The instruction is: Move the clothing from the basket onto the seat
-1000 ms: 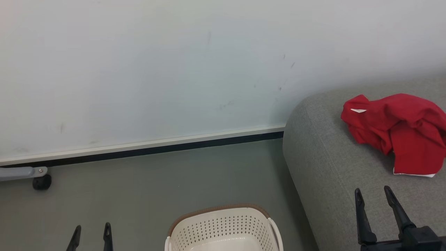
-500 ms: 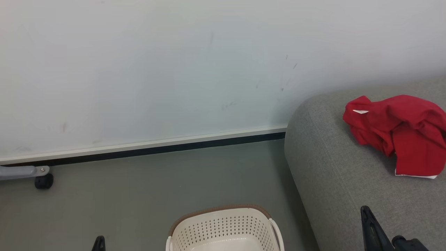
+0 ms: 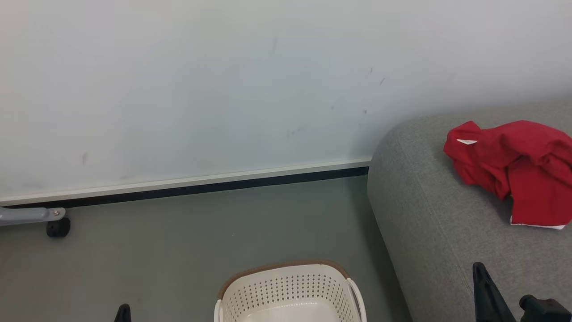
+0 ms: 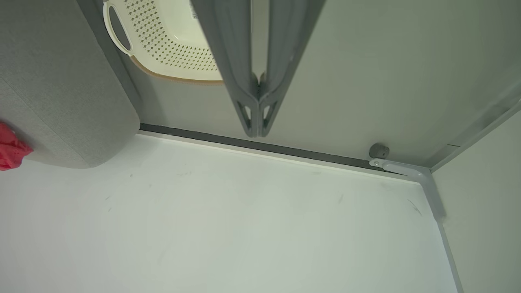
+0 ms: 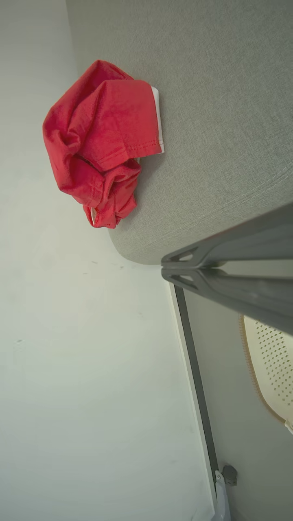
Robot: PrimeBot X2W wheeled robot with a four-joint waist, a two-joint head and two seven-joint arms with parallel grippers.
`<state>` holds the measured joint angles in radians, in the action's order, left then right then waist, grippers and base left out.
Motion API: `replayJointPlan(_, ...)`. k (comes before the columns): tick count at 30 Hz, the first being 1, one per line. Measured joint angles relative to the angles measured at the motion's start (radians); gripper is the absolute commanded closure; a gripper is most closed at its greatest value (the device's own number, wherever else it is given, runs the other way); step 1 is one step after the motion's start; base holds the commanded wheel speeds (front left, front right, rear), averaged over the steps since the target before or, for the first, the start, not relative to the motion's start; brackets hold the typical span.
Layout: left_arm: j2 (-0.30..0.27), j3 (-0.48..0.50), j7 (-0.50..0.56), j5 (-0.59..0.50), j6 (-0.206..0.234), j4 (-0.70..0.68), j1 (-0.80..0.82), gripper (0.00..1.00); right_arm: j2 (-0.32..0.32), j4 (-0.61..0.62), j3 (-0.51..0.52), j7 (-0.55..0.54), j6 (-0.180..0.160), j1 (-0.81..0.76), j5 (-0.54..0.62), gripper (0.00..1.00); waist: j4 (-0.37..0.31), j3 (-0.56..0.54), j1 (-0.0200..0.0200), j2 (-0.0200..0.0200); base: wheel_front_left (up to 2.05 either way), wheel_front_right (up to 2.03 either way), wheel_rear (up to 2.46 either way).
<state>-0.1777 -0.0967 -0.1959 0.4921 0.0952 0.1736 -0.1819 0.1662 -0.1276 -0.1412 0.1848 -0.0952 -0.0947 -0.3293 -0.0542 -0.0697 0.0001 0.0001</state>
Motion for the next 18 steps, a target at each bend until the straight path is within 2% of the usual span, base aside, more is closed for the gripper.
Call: replayJointPlan(18,0.024,0.036,0.062,0.205,-0.043,0.022,0.046,1.00,-0.023,-0.033,0.052,-0.062,0.035,0.027,-0.249,1.00,0.010,0.013,0.0000,0.0000,0.00,0.00,0.00)
